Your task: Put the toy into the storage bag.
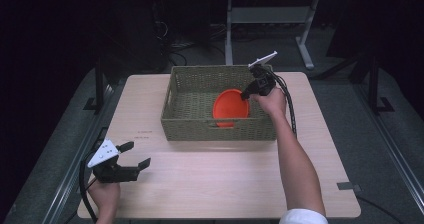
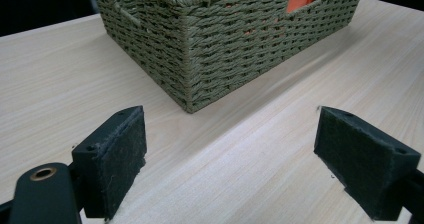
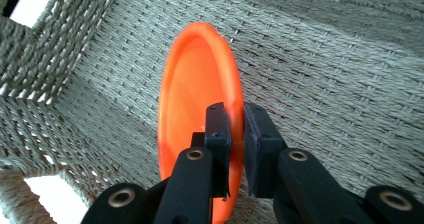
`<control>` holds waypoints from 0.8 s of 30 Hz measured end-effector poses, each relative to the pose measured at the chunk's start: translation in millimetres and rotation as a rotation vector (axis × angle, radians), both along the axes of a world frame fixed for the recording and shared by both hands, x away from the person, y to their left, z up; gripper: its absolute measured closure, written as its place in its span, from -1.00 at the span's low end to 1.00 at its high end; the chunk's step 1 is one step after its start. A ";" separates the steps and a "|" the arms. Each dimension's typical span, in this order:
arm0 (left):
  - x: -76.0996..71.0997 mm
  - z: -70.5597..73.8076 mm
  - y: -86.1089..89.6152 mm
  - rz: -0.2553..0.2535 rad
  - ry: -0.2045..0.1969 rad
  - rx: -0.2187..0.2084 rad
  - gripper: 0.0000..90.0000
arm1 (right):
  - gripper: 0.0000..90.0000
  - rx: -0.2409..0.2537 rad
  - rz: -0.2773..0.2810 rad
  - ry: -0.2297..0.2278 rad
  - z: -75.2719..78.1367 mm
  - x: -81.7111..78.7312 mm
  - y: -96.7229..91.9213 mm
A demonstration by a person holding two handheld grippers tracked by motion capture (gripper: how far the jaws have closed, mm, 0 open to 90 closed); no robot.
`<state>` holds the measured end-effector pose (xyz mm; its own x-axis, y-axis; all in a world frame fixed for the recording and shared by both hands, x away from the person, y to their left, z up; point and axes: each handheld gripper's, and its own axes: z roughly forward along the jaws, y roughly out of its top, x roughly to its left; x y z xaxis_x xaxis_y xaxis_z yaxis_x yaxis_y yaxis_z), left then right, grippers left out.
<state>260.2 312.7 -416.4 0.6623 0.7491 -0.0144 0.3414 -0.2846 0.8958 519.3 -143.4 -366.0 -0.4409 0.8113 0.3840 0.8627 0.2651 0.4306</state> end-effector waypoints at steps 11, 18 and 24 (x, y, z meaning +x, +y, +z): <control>0.4 0.0 -1.7 -0.002 0.000 0.002 -0.72 | 0.56 -0.032 0.000 0.033 -2.6 -0.3 -0.4; 3.3 -0.5 -2.5 0.003 0.001 -0.002 -0.72 | 0.45 -0.025 -0.006 0.050 -5.8 0.3 -5.0; 3.9 -0.5 -2.9 -0.003 -0.002 0.009 -0.72 | 0.36 -0.022 -0.028 0.050 -8.9 -1.1 -13.3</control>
